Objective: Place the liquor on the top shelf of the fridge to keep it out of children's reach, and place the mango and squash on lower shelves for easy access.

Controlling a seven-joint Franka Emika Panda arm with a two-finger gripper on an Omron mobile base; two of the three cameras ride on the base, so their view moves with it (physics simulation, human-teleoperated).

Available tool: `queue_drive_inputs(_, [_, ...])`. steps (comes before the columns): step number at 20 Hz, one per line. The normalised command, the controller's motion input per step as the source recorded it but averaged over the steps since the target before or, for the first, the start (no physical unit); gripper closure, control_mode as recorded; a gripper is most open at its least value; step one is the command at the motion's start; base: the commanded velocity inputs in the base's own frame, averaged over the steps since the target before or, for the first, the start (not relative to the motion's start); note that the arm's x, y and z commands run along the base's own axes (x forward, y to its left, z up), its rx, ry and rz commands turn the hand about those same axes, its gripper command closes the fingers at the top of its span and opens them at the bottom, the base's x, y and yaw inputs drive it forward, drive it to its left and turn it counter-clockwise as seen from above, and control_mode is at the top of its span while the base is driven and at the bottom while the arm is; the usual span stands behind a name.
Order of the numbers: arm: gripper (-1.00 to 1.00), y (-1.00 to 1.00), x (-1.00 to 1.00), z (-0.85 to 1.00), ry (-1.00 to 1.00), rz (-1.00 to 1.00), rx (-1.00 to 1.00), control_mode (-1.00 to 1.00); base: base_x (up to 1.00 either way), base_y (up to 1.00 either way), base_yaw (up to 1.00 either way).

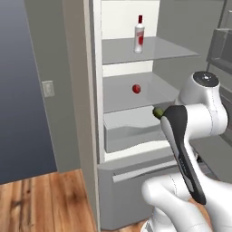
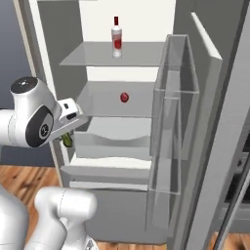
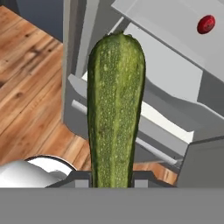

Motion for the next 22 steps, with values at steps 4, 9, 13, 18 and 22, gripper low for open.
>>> queue_drive_inputs(4, [1.0,0.0,0.0,0.0,0.0,0.0,0.0,1.0,0.39,-0.34,0.12])
queue_drive_inputs(9, [1.0,0.0,0.0,0.0,0.0,0.0,0.0,1.0,0.36,-0.29,0.12])
queue_drive_inputs(13, [1.0,0.0,0.0,0.0,0.0,0.0,0.0,1.0,0.33,-0.33,0.1])
queue_drive_inputs(18, [1.0,0.0,0.0,0.0,0.0,0.0,0.0,1.0,0.48,-0.28,0.08])
queue_drive_inputs(22, [1.0,0.0,0.0,0.0,0.0,0.0,0.0,1.0,0.6,-0.06,0.07])
